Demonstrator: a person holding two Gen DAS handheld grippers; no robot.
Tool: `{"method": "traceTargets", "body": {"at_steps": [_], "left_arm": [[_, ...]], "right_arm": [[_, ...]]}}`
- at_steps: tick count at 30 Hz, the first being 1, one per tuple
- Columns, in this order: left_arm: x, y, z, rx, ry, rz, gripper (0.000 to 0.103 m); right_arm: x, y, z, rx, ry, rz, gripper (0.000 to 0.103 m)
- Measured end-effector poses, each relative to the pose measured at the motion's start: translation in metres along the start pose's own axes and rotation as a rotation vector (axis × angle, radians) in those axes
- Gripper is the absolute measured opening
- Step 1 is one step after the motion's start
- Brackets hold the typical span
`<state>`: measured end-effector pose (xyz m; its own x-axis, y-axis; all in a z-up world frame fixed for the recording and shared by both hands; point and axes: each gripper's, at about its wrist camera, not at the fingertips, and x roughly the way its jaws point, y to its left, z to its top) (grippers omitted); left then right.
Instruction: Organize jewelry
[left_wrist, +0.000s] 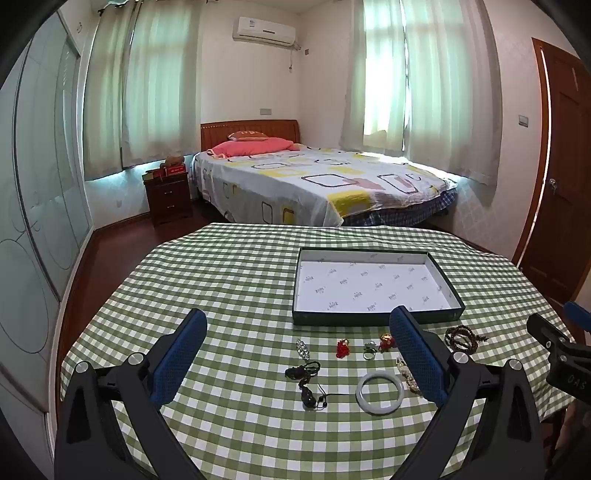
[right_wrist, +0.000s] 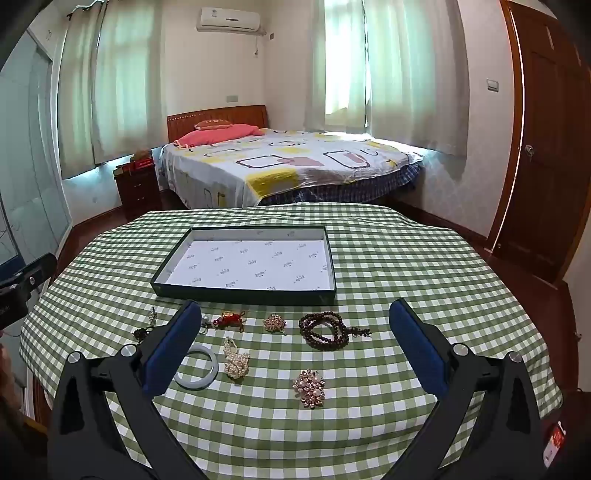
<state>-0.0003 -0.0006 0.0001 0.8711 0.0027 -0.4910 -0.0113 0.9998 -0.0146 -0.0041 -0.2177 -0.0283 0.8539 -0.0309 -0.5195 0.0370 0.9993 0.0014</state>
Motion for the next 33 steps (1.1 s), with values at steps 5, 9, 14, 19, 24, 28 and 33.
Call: {"method": "traceTargets", "body": {"at_steps": [5, 9, 14, 19, 24, 28, 33], "left_arm": [[-0.001, -0.001, 0.000, 0.008, -0.001, 0.003, 0.096], [-0.010, -0.002, 0.001, 0.002, -0.005, 0.001, 0.096], [-0.015, -0.004, 0.003, -0.006, 0.002, -0.004, 0.096], [-0.004, 0.003, 0.000, -0.012, 0.009, -0.003, 0.096], [-0.005, 0.003, 0.000, -0.011, 0.008, -0.003, 0.096], [-0.006, 0.003, 0.002, -0.012, 0.005, 0.000, 0.096], [-0.005, 0.003, 0.001, -0.015, 0.017, -0.004, 0.096]], "right_arm": [[0.000, -0.001, 0.000, 0.004, -0.002, -0.003, 0.099], [-0.002, 0.006, 0.002, 0.004, -0.004, -0.003, 0.099], [-0.005, 0.002, 0.001, 0.002, -0.009, 0.005, 0.099], [-0.006, 0.002, 0.001, 0.002, -0.012, 0.004, 0.099], [-0.006, 0.003, 0.002, 0.004, -0.013, 0.005, 0.099], [-0.006, 0.003, 0.002, 0.003, -0.012, 0.005, 0.099], [-0.007, 0.003, 0.002, 0.004, -0.011, 0.005, 0.099]]}}
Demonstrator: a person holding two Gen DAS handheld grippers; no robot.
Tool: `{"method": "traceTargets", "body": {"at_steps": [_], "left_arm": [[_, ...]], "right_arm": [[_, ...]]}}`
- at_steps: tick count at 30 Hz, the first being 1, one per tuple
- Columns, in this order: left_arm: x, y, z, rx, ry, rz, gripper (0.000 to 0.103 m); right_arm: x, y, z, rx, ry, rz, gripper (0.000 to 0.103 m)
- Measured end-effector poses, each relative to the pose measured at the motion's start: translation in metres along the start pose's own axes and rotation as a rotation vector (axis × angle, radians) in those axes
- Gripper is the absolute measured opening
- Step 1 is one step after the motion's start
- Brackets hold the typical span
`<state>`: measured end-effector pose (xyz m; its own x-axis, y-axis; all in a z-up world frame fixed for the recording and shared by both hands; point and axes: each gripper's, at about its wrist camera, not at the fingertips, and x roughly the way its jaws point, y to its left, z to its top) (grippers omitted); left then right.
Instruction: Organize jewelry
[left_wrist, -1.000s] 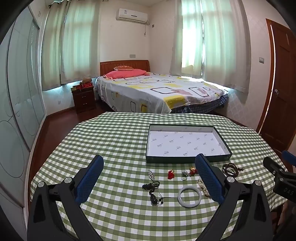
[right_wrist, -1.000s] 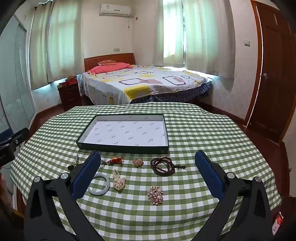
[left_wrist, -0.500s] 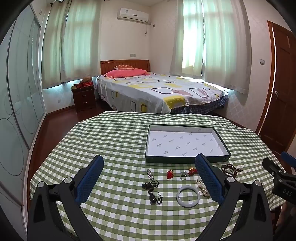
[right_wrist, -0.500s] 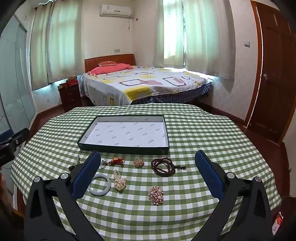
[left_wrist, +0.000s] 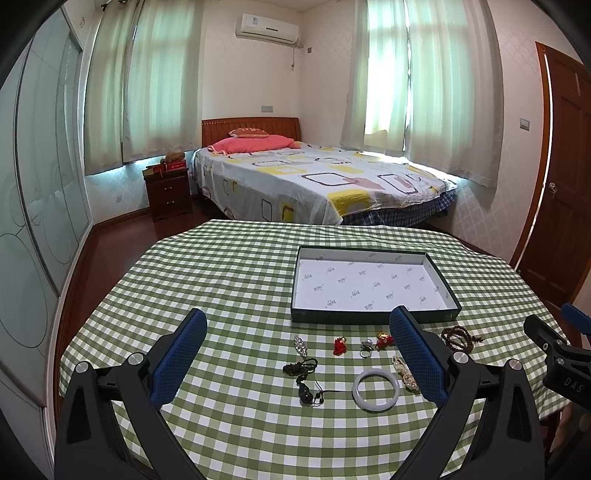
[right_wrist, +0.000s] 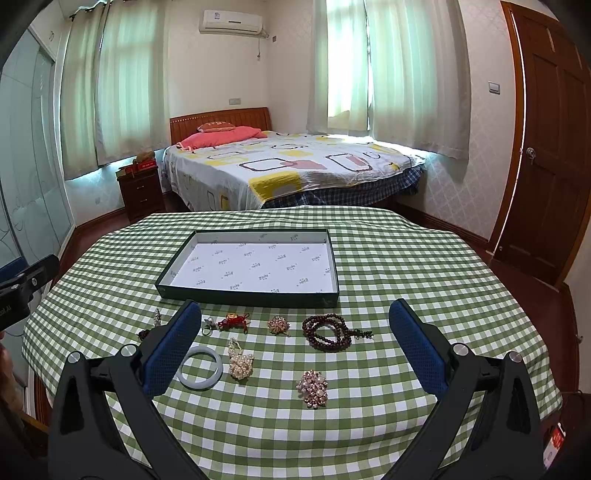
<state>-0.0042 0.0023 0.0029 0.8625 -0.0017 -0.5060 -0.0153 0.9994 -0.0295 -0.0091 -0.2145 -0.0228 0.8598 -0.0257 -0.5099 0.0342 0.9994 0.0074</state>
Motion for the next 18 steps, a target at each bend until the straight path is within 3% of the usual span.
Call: {"method": "traceTargets", "body": {"at_steps": [18], "left_arm": [[0.0003, -0.0005, 0.0006, 0.004, -0.002, 0.006, 0.096]], "right_arm": [[-0.0002, -0.0002, 0.0000, -0.001, -0.002, 0.000, 0.099]]}}
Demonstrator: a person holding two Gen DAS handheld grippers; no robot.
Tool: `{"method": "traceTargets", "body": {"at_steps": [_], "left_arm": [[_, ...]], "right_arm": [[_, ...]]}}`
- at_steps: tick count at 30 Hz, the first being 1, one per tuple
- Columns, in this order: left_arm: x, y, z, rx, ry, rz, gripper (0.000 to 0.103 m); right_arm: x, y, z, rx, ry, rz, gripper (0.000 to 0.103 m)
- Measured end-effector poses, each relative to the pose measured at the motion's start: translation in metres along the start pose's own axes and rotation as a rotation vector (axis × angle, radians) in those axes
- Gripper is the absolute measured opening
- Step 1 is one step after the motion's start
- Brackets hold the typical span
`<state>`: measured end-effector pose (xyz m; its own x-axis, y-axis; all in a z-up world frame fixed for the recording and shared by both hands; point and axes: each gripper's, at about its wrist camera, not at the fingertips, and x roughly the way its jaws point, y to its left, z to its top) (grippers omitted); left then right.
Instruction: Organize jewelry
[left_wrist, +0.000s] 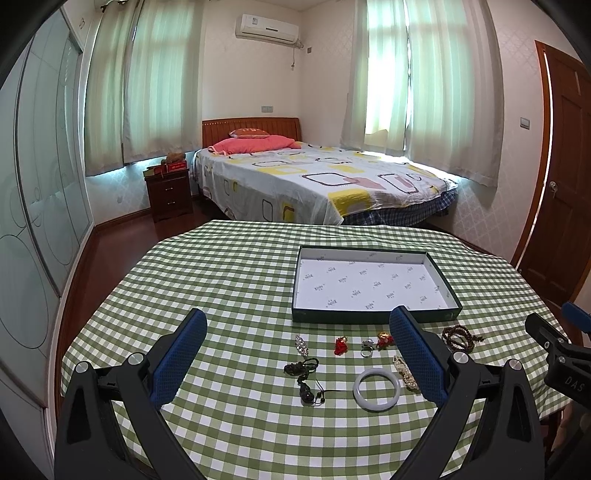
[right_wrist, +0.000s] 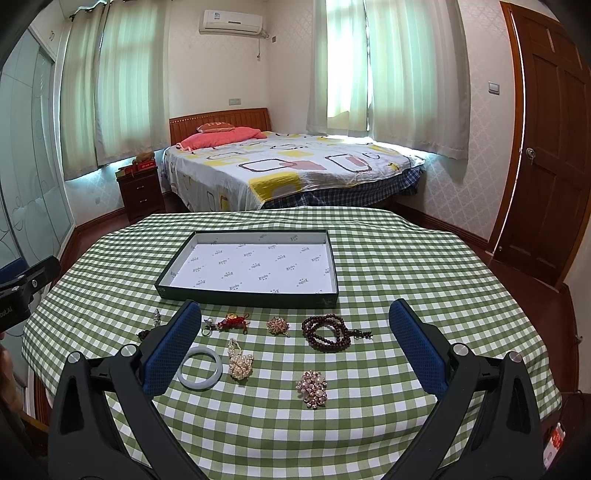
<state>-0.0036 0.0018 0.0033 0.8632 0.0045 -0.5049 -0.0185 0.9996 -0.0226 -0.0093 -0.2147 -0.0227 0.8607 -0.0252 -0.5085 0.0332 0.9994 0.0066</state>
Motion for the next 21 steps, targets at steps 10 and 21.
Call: {"method": "traceTargets", "body": {"at_steps": [10, 21], "left_arm": [[-0.0011, -0.0004, 0.0000, 0.003, -0.001, 0.002, 0.096], [-0.0014, -0.0003, 0.0000, 0.004, -0.002, 0.001, 0.096]], "right_arm": [[-0.0021, -0.0003, 0.0047, 0.001, -0.003, 0.000, 0.099], [-0.0029, 0.0001, 0.0051, 0.000, -0.005, -0.001, 0.099]]}}
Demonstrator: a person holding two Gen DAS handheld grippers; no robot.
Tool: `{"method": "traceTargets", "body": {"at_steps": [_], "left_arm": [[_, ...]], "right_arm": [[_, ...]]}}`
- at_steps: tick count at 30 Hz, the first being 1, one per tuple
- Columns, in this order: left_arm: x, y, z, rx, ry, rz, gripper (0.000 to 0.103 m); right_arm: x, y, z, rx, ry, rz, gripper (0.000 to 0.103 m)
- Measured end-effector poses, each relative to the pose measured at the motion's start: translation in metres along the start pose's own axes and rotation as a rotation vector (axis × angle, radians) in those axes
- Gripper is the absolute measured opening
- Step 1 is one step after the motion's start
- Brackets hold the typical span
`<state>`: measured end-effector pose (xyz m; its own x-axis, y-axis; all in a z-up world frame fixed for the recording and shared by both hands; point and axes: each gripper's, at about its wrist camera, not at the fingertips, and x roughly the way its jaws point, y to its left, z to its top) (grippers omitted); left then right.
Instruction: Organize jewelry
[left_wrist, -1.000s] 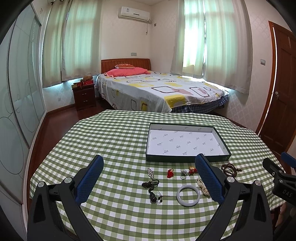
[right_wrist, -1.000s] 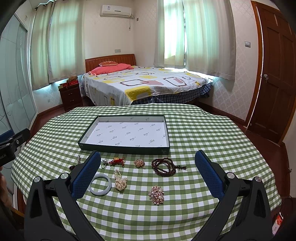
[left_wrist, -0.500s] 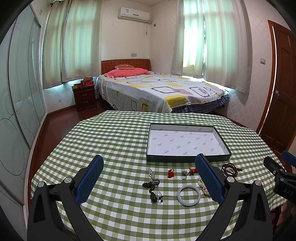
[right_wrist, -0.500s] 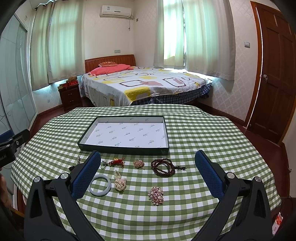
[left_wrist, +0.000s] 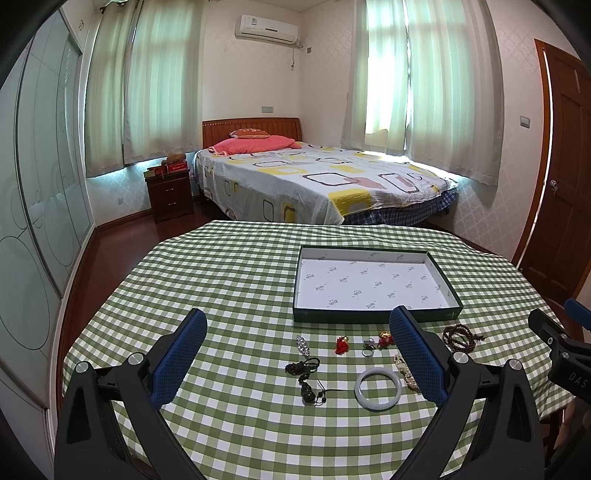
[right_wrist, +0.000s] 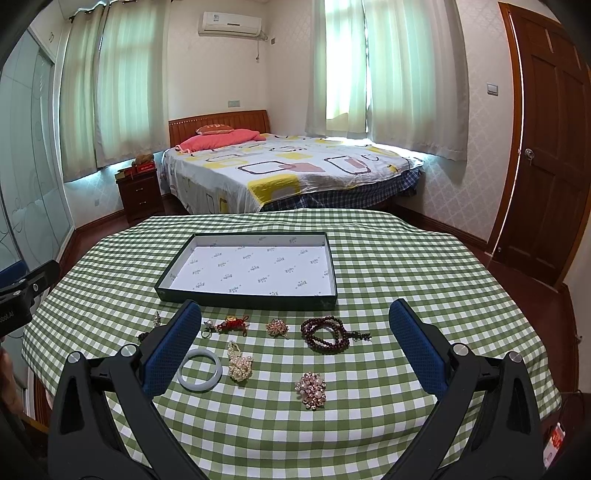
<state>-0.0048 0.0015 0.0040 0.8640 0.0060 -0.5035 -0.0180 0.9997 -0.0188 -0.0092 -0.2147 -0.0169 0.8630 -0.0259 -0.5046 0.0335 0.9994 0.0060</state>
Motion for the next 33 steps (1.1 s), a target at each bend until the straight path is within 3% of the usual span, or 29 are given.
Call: {"method": "traceTargets", "body": {"at_steps": [33], "left_arm": [[-0.0006, 0.0077, -0.0004, -0.001, -0.011, 0.008, 0.096]], "right_arm": [[0.0023, -0.0014, 0.0023, 0.008, -0.005, 0.006, 0.099]]}}
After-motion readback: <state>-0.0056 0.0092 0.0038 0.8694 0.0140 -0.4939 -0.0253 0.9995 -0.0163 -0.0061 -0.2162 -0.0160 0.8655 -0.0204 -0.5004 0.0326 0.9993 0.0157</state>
